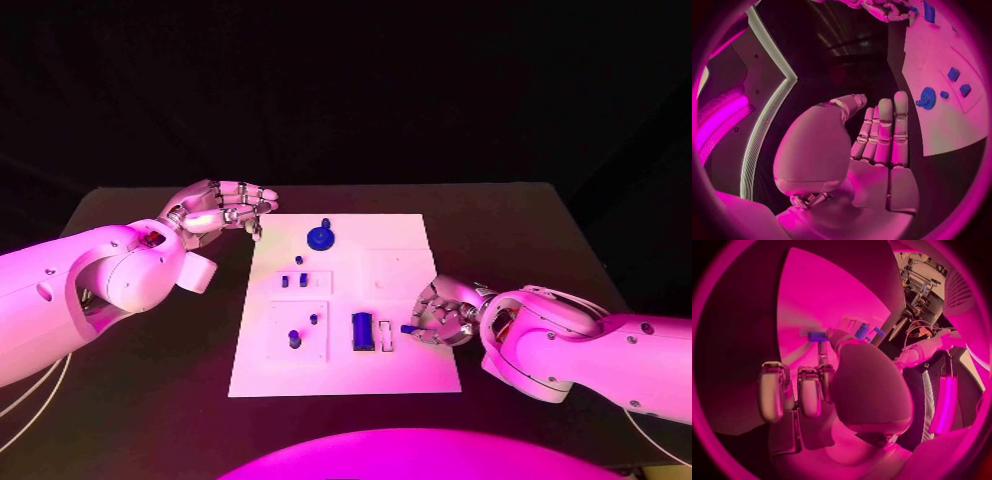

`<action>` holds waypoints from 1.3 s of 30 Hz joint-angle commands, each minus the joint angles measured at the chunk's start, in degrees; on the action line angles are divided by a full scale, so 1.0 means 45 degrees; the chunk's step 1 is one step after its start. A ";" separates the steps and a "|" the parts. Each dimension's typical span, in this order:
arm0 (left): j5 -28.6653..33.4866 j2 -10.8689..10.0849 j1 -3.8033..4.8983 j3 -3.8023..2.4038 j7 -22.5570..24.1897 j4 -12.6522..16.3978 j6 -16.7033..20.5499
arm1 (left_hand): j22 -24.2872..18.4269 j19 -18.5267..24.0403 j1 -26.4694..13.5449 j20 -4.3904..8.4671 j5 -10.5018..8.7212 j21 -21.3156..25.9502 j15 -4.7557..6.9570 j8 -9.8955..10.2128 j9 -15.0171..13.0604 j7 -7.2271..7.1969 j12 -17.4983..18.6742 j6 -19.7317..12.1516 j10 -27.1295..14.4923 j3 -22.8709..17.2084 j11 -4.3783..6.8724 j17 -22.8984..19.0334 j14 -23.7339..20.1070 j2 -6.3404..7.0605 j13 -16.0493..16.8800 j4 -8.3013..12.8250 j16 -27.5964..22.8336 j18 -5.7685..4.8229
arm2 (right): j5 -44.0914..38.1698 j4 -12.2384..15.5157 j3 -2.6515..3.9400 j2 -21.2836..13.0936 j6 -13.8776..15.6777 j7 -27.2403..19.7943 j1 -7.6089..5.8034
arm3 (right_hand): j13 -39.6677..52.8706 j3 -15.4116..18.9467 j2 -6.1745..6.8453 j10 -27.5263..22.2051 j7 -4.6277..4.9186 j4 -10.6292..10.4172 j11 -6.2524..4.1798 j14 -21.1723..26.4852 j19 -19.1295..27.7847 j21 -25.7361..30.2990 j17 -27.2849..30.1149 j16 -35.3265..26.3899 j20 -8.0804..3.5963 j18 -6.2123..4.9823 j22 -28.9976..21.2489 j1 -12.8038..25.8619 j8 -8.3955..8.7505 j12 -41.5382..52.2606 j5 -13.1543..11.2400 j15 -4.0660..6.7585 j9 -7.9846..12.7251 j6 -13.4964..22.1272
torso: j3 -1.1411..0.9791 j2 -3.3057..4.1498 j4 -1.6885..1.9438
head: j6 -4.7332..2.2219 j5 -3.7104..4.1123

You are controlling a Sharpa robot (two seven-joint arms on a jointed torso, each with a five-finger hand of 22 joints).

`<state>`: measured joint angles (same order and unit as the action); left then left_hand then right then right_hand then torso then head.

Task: Assemble the parts on the task board

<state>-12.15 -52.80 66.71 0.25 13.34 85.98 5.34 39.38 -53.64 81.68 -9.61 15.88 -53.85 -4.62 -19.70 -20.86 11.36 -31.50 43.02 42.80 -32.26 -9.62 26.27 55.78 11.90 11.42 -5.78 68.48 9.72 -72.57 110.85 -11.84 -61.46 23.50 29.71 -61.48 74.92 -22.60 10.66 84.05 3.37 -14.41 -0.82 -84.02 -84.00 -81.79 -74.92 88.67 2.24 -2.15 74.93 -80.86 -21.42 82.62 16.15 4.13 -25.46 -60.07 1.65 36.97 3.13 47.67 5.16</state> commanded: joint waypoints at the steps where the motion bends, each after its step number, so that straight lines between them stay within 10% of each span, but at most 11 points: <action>1: -0.0024 0.0026 0.0004 -0.0008 0.0037 0.0044 -0.0205 | -0.0016 -0.0040 0.0016 -0.0037 0.0043 0.0074 -0.0006 -0.0038 -0.0003 0.0354 -0.0076 -0.0070 -0.0029 -0.0062 0.0057 -0.0009 -0.0063 -0.0056 -0.0011 -0.0019 0.0059 0.0212 | 0.1331 0.0149 0.0005 0.0028 0.0941 -0.0676 -0.0052 | 0.2094 -0.0158 0.0081 0.0534 -0.0028 -0.0049 -0.0044 -0.1191 -0.0752 -0.0087 -0.2709 0.0025 -0.0088 0.0128 0.2885 0.0370 -0.0181 0.0059 0.0021 0.0077 -0.0379 -0.0084 | 0.0014 0.0000 -0.0012 | 0.0020 0.0015; 39: -0.0157 -0.0002 0.0005 -0.0007 -0.0089 0.0086 -0.0380 | -0.0010 -0.0051 0.0068 -0.0021 0.0054 0.0058 0.0004 -0.0164 -0.0021 0.0333 -0.0120 0.0019 -0.0060 -0.0101 0.0066 -0.0032 -0.0079 -0.0051 -0.0043 0.0016 0.0066 0.0208 | 0.1732 -0.0856 0.0001 0.1546 -0.0235 0.0302 0.0238 | 0.2107 0.0013 0.0309 0.0545 0.0053 -0.0463 0.0031 -0.1189 -0.0726 -0.0011 -0.2694 0.0017 -0.0048 0.0113 0.2862 0.2217 -0.0366 0.0024 -0.0046 0.0018 -0.0645 0.0077 | -0.0010 0.0001 0.0001 | 0.0151 -0.0004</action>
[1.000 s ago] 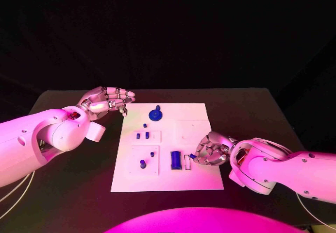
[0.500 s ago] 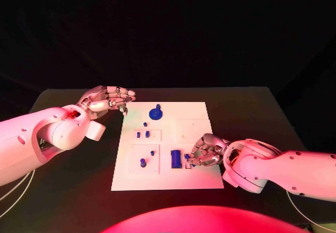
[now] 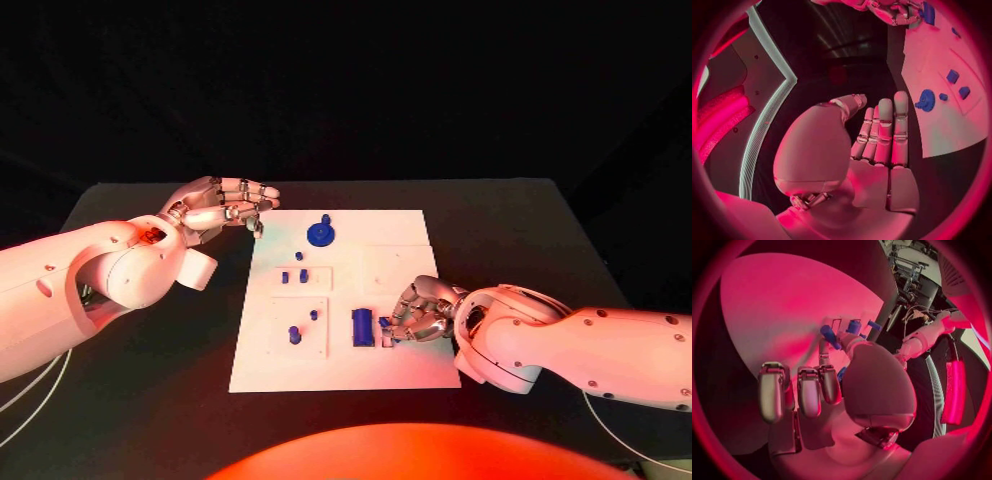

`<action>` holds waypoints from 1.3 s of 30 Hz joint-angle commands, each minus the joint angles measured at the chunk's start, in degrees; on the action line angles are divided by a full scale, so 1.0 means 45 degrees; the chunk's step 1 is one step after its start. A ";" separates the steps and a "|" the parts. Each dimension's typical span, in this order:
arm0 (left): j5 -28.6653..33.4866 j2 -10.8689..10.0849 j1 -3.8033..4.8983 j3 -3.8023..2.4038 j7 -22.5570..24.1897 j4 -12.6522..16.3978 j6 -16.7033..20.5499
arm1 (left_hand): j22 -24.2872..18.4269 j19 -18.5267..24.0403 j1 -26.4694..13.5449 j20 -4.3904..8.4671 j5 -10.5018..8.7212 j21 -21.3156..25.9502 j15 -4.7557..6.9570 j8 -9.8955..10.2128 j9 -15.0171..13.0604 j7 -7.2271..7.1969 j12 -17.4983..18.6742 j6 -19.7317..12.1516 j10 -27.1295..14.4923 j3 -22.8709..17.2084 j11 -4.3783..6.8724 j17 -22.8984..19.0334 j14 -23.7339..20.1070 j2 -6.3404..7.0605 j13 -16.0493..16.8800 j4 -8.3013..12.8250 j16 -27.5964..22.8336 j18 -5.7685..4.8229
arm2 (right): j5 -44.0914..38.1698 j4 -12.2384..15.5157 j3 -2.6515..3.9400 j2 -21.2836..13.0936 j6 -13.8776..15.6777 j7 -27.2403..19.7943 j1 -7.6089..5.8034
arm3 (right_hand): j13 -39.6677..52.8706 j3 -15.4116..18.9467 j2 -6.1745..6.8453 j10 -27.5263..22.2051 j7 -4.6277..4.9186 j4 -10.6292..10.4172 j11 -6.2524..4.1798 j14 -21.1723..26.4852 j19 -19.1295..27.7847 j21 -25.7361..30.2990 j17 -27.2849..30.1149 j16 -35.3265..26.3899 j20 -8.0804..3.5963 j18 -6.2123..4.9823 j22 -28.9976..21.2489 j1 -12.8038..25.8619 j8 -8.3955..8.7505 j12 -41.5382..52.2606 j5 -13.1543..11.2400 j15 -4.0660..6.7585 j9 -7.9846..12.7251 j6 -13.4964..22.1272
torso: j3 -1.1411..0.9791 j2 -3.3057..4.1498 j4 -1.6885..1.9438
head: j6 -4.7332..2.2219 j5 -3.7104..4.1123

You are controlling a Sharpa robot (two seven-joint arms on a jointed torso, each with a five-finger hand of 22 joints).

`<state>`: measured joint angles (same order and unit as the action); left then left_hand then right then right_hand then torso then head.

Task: Assemble the parts on the task board

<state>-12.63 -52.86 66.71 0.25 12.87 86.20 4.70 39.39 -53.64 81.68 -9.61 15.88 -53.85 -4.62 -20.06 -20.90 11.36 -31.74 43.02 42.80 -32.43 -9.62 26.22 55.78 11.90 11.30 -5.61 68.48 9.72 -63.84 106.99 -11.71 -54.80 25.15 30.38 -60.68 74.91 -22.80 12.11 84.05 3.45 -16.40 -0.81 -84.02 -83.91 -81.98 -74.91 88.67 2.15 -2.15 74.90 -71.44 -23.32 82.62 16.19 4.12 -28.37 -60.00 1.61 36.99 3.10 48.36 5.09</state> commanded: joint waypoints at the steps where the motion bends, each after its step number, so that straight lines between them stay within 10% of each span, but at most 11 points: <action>1: -0.0052 0.0009 0.0005 -0.0008 0.0010 0.0036 -0.0239 | -0.0012 -0.0051 0.0068 -0.0021 0.0055 0.0058 0.0004 -0.0085 -0.0011 0.0333 -0.0067 0.0019 -0.0060 -0.0065 0.0066 -0.0020 -0.0079 -0.0051 -0.0017 -0.0021 0.0066 0.0208 | -0.0219 0.0001 -0.0029 0.0075 -0.0644 0.0169 0.0062 | 0.2103 0.0062 -0.0028 0.0543 0.0034 -0.0026 0.0031 -0.1195 -0.0746 0.0037 -0.2721 0.0027 -0.0028 0.0112 0.2867 0.0165 0.0053 0.0015 -0.0054 0.0019 -0.0002 0.0060 | -0.0002 0.0000 0.0007 | -0.0001 0.0013; 16: -0.0091 0.0001 0.0005 -0.0008 -0.0093 0.0021 -0.0306 | -0.0006 -0.0052 0.0126 -0.0010 0.0077 0.0045 0.0012 -0.0103 0.0005 0.0339 -0.0093 -0.0027 -0.0079 -0.0114 0.0066 -0.0038 -0.0090 -0.0056 -0.0039 0.0018 0.0064 0.0211 | -0.0329 0.0240 -0.0028 0.0063 -0.0710 0.0033 0.0086 | 0.2385 0.0172 -0.0455 0.0732 -0.0190 -0.0053 -0.0148 -0.1274 -0.0831 -0.0212 -0.3093 0.0186 -0.0119 0.0158 0.2934 0.1486 -0.0422 0.0347 -0.0045 0.0150 -0.0230 -0.0381 | -0.0004 0.0004 -0.0001 | 0.0030 0.0006; 39: -0.0104 0.0011 0.0005 -0.0008 -0.0164 -0.0007 -0.0328 | 0.0004 -0.0052 0.0126 -0.0006 0.0078 0.0028 0.0006 -0.0106 0.0024 0.0356 -0.0095 -0.0085 -0.0126 -0.0133 0.0052 -0.0054 -0.0096 -0.0038 -0.0066 0.0025 0.0063 0.0206 | -0.0487 0.0472 -0.0023 -0.0125 -0.0520 -0.0110 0.0088 | 0.2439 0.0743 -0.0226 0.0766 -0.0220 -0.0056 -0.0177 -0.1276 -0.0832 -0.0224 -0.3111 0.0194 -0.0170 0.0162 0.2935 0.2697 -0.0657 0.0373 -0.0118 0.0184 -0.0315 -0.0375 | 0.0001 -0.0004 0.0001 | 0.0051 -0.0009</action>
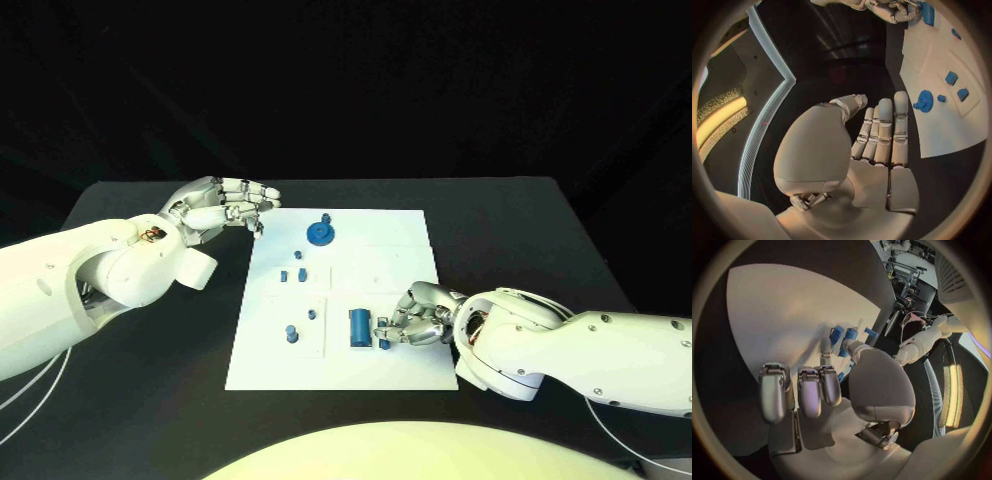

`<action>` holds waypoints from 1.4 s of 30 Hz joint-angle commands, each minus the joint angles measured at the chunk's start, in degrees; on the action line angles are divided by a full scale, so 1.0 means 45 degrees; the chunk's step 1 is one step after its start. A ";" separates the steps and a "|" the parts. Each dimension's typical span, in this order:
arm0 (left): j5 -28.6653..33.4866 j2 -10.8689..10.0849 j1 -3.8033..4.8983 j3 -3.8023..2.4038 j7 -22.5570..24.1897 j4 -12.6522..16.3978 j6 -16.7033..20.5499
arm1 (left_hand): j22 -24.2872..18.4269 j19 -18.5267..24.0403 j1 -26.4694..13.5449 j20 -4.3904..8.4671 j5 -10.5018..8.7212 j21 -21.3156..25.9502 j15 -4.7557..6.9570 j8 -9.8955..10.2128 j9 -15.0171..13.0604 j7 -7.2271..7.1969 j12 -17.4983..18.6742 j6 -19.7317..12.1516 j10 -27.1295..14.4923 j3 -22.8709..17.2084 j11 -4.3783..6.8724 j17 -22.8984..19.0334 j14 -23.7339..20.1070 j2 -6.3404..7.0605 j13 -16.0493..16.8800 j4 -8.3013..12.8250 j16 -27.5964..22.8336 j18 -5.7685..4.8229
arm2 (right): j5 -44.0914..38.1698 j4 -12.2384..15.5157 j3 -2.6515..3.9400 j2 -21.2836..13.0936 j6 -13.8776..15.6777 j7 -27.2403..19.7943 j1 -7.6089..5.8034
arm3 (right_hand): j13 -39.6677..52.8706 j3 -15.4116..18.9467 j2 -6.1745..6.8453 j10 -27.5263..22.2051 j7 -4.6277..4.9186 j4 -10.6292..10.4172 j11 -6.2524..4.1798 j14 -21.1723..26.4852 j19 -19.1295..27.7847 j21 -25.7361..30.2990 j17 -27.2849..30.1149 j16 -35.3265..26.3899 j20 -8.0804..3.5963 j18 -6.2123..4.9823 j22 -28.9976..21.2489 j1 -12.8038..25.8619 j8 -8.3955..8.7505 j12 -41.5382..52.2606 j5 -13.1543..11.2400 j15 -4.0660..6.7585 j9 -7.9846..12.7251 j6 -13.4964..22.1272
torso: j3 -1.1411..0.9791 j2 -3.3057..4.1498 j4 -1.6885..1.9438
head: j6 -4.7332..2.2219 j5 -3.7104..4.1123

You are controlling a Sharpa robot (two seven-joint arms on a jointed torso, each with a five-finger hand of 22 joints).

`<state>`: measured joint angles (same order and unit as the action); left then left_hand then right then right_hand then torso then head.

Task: Assemble the parts on the task board

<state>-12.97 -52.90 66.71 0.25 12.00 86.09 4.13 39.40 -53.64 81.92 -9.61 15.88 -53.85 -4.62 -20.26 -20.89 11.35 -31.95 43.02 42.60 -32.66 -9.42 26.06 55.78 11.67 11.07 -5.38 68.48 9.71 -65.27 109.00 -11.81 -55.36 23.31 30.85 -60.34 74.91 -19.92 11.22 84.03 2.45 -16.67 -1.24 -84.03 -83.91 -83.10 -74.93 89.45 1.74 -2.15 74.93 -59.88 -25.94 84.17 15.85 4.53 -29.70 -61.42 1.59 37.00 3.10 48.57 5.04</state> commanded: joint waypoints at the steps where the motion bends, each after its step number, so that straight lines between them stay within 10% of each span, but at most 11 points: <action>1: -0.0027 0.0018 0.0005 -0.0008 0.0026 0.0015 -0.0199 | 0.0003 -0.0052 0.0073 -0.0006 0.0078 0.0028 0.0006 -0.0060 0.0021 0.0356 -0.0049 -0.0085 -0.0081 -0.0081 0.0007 -0.0018 -0.0096 0.0015 -0.0014 -0.0026 0.0063 0.0207 | -0.0166 0.0025 -0.0001 0.0001 -0.0116 -0.0232 0.0014 | 0.2434 0.0143 -0.0033 0.0767 0.0001 0.0001 -0.0083 -0.1276 -0.0829 0.0032 -0.3111 0.0023 -0.0080 0.0159 0.2927 0.0171 -0.0080 0.0018 -0.0042 0.0095 -0.0021 -0.0053 | 0.0008 -0.0006 0.0001 | 0.0003 0.0001; 42: -0.0059 0.0001 0.0005 -0.0006 -0.0014 -0.0029 -0.0198 | 0.0005 -0.0050 0.0057 -0.0011 0.0080 0.0023 -0.0001 -0.0064 0.0032 0.0365 -0.0056 -0.0119 -0.0104 -0.0093 0.0000 -0.0026 -0.0096 0.0008 -0.0028 -0.0041 0.0066 0.0204 | 0.0869 0.0327 0.0001 -0.0675 -0.1600 -0.1242 -0.0029 | 0.2431 0.0397 0.0139 0.0750 -0.0011 0.0393 -0.0098 -0.1262 -0.0795 0.0115 -0.3049 -0.0005 -0.0096 0.0143 0.2904 -0.0741 -0.0178 -0.0033 -0.0006 0.0110 -0.0051 0.0115 | 0.0009 0.0000 0.0009 | -0.0003 -0.0029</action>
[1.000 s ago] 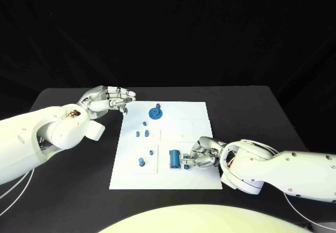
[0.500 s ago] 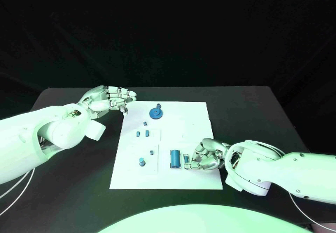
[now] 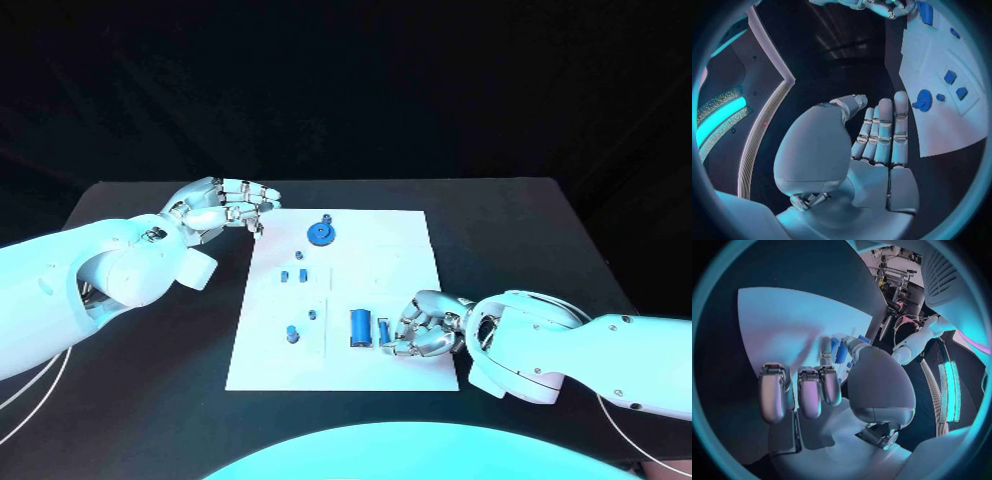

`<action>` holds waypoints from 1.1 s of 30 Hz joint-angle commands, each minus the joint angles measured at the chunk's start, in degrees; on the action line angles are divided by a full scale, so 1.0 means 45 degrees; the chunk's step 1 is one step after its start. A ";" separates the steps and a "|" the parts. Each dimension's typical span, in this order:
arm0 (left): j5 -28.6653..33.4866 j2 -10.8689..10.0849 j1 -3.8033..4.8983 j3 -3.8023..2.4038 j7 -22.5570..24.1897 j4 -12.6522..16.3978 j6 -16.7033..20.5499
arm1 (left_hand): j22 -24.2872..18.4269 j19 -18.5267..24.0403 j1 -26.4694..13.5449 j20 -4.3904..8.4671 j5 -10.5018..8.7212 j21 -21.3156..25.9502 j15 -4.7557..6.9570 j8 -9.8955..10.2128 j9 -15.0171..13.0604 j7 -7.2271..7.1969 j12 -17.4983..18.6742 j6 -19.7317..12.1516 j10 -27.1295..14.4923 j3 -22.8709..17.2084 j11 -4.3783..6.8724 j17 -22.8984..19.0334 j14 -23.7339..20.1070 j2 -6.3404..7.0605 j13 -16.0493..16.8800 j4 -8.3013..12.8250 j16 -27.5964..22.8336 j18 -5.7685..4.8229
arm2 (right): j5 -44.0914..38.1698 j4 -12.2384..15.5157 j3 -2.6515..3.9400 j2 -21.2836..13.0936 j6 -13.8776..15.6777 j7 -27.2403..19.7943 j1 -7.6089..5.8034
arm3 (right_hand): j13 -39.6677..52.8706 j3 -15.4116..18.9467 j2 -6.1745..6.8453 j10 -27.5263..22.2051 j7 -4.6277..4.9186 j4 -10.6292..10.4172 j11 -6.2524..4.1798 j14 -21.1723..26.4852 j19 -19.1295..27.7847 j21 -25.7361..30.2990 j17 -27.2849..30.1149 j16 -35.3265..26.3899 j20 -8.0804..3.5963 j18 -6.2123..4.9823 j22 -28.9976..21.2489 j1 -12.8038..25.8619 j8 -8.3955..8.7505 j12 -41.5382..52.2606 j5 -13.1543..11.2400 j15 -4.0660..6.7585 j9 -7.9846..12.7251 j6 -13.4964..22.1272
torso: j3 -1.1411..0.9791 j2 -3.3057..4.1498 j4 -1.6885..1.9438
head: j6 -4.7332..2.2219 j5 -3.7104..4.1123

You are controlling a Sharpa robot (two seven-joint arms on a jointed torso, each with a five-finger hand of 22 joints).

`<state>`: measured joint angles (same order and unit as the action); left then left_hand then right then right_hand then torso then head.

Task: Assemble the parts on the task board

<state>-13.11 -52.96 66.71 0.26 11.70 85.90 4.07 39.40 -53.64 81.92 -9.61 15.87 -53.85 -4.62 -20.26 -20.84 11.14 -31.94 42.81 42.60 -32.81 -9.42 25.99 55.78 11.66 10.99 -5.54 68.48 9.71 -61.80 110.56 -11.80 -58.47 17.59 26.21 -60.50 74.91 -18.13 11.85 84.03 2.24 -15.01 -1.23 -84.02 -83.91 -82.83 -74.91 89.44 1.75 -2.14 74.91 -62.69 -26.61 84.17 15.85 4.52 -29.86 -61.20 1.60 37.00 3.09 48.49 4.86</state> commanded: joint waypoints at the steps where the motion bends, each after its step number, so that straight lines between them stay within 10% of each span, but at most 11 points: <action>1: -0.0029 0.0016 0.0005 -0.0007 0.0053 0.0013 -0.0185 | 0.0004 -0.0049 0.0057 -0.0011 0.0080 0.0023 -0.0001 -0.0065 0.0021 0.0413 -0.0057 -0.0072 -0.0104 -0.0059 0.0000 -0.0011 -0.0095 0.0008 -0.0012 -0.0005 0.0066 0.0205 | 0.0092 -0.0046 -0.0001 0.0028 -0.0324 -0.0192 0.0005 | 0.2431 -0.0001 -0.0001 0.0751 0.0036 0.0023 -0.0099 -0.1262 -0.0794 0.0057 -0.3054 -0.0003 -0.0098 0.0142 0.2909 -0.0118 -0.0031 -0.0032 -0.0006 0.0112 -0.0016 0.0067 | 0.0014 -0.0002 0.0009 | 0.0020 0.0011; 33: -0.0055 0.0028 0.0004 -0.0003 0.0057 0.0023 -0.0237 | 0.0010 -0.0046 0.0059 -0.0015 0.0082 0.0012 -0.0005 -0.0092 0.0031 0.0417 -0.0080 -0.0094 -0.0122 -0.0084 -0.0004 -0.0024 -0.0094 0.0000 -0.0032 -0.0005 0.0074 0.0205 | -0.0897 -0.1086 0.0002 0.0870 0.0585 0.0330 0.0005 | 0.2464 -0.0195 -0.0414 0.0767 -0.0008 0.0097 -0.0134 -0.1266 -0.0809 0.0010 -0.3069 0.0002 -0.0113 0.0150 0.2921 -0.0706 -0.0072 -0.0011 0.0016 0.0135 -0.0002 0.0108 | 0.0016 -0.0006 0.0005 | 0.0004 0.0024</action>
<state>-13.22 -52.91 66.71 0.28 11.63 85.89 3.92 39.40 -53.64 81.92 -9.61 15.87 -53.85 -4.62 -20.53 -20.75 11.14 -31.94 42.81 42.60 -32.81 -9.42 25.93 55.79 11.66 10.90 -5.54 68.48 9.71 -64.43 105.99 -11.76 -54.52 19.70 27.33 -60.51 74.91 -18.77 9.89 83.82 2.25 -14.70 -1.44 -83.82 -84.11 -82.83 -74.91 89.44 1.55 -2.14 74.94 -65.41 -26.60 84.16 15.73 4.72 -29.85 -61.20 1.69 36.96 3.13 48.53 4.98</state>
